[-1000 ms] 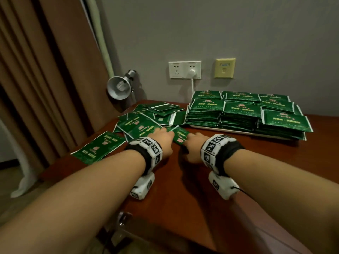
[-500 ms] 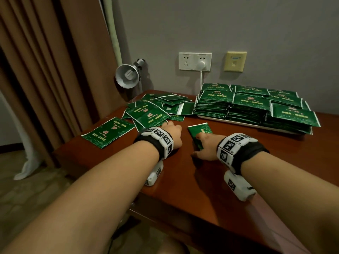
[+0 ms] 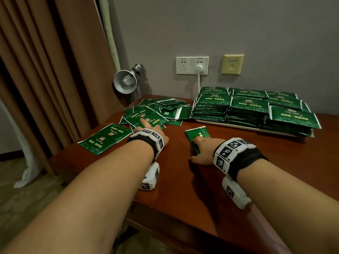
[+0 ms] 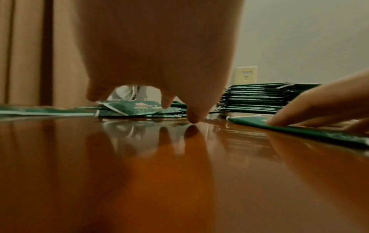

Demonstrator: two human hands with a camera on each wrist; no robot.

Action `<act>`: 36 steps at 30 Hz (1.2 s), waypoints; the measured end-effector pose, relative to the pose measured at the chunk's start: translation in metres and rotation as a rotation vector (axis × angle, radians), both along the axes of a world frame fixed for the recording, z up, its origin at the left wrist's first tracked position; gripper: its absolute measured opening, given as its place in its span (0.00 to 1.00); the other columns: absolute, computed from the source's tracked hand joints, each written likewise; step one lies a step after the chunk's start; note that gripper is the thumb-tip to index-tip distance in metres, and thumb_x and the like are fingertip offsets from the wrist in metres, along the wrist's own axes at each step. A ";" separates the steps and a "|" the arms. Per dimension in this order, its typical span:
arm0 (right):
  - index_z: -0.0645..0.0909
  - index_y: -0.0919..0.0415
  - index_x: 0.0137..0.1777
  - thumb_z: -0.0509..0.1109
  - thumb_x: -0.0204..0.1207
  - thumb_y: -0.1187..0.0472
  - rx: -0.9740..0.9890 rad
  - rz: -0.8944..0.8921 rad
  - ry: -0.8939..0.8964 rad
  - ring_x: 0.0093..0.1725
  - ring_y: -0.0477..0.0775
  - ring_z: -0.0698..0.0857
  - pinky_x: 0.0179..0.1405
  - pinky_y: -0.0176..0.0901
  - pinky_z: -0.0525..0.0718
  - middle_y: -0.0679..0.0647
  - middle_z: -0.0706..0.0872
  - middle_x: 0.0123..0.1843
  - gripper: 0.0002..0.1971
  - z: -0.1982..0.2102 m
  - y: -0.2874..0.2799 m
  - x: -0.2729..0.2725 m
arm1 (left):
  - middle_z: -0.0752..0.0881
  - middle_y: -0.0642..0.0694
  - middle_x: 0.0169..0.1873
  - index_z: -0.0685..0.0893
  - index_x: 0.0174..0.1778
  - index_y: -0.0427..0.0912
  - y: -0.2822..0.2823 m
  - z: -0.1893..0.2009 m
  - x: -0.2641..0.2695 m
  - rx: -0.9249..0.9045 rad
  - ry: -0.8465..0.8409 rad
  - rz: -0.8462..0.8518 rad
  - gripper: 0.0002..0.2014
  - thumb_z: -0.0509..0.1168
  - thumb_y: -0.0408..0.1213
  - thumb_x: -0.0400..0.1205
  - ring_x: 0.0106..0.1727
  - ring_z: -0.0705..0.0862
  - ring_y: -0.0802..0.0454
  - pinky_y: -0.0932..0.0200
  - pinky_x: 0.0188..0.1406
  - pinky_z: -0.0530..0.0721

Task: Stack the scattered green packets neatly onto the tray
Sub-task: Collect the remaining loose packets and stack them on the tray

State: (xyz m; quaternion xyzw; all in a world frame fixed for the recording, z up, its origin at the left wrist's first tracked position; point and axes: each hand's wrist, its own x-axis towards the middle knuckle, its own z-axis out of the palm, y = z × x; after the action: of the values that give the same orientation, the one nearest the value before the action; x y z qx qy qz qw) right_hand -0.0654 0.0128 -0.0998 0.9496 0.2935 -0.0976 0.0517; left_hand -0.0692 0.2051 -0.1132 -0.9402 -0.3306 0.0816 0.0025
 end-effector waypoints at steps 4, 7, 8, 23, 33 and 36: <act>0.66 0.55 0.76 0.65 0.73 0.32 -0.009 -0.005 0.005 0.64 0.59 0.80 0.49 0.45 0.77 0.55 0.78 0.68 0.37 0.002 0.001 0.000 | 0.38 0.30 0.81 0.52 0.84 0.56 0.031 0.010 0.001 0.004 -0.097 0.168 0.43 0.70 0.51 0.77 0.79 0.53 0.22 0.25 0.74 0.64; 0.67 0.56 0.75 0.66 0.73 0.32 -0.006 -0.001 0.013 0.63 0.59 0.81 0.49 0.46 0.78 0.55 0.79 0.67 0.37 0.004 0.003 0.001 | 0.55 0.29 0.78 0.56 0.82 0.45 0.054 0.010 0.008 0.042 -0.206 0.217 0.44 0.67 0.61 0.75 0.76 0.62 0.28 0.32 0.73 0.68; 0.67 0.56 0.75 0.66 0.73 0.32 -0.005 0.000 0.017 0.63 0.59 0.81 0.50 0.47 0.78 0.55 0.79 0.67 0.38 0.004 0.003 0.001 | 0.58 0.30 0.76 0.58 0.80 0.43 0.059 0.010 0.010 0.047 -0.221 0.203 0.47 0.68 0.65 0.72 0.75 0.64 0.29 0.34 0.73 0.69; 0.63 0.53 0.77 0.66 0.68 0.29 -0.011 -0.004 0.044 0.65 0.60 0.80 0.60 0.55 0.83 0.56 0.78 0.69 0.43 -0.007 0.009 0.019 | 0.72 0.36 0.73 0.66 0.77 0.37 0.072 0.016 0.048 -0.014 -0.181 -0.005 0.52 0.75 0.66 0.65 0.72 0.74 0.37 0.42 0.69 0.77; 0.64 0.52 0.78 0.66 0.67 0.28 0.011 -0.004 0.060 0.66 0.59 0.80 0.62 0.57 0.81 0.54 0.78 0.71 0.44 -0.003 0.007 0.016 | 0.77 0.47 0.31 0.69 0.33 0.44 0.073 0.026 0.029 -0.178 -0.708 -0.247 0.14 0.67 0.36 0.81 0.36 0.81 0.46 0.58 0.30 0.73; 0.65 0.53 0.77 0.66 0.66 0.28 0.020 0.007 0.054 0.63 0.59 0.81 0.60 0.55 0.82 0.53 0.79 0.69 0.44 0.000 0.005 0.010 | 0.84 0.46 0.34 0.69 0.38 0.45 0.056 0.037 0.017 -0.381 -0.946 -0.297 0.10 0.58 0.30 0.84 0.35 0.87 0.49 0.55 0.30 0.82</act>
State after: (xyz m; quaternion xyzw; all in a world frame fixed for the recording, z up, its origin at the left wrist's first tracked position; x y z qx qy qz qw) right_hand -0.0551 0.0182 -0.0999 0.9460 0.2991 -0.1202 0.0343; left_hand -0.0517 0.2613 -0.0764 -0.8948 -0.1382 -0.2940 -0.3062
